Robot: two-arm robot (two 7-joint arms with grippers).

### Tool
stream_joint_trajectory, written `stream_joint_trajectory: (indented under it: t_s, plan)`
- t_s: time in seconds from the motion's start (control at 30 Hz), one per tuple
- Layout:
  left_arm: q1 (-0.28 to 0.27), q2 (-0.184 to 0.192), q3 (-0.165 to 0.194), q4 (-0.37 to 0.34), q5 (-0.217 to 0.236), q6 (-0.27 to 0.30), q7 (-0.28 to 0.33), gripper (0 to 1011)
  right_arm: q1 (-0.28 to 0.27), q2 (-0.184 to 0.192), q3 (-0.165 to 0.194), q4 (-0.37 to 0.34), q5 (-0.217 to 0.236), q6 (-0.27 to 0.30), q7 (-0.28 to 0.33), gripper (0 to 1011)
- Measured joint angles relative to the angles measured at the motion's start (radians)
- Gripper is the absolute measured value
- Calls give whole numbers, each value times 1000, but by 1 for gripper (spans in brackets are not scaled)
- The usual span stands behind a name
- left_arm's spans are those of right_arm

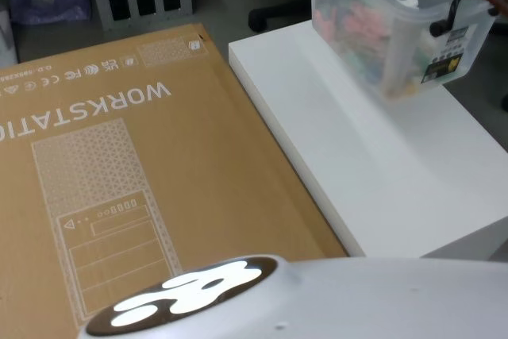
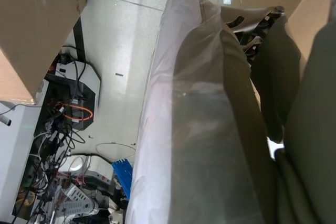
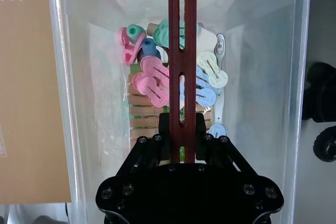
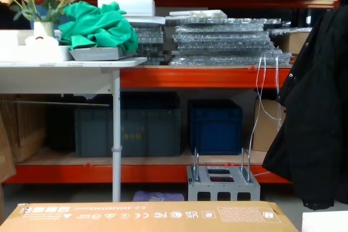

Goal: Use one hand to grasp the basket and place it at the designated location.

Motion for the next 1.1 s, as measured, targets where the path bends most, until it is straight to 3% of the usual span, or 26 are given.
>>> stream_joint_trajectory:
  t_s: [0.4, 0.73, 1.1]
  plan:
    - [0, 0, 0, 0, 0, 0, 0, 0, -96, -7, 12, 10, 8, 6, -83, 247]
    - [0, 0, 0, 0, 0, 0, 0, 0, -140, -20, 12, 18, -13, 14, -114, 247]
    - [0, 0, 0, 0, 0, 0, 0, 0, -205, -18, 39, 18, -14, 19, -176, 247]
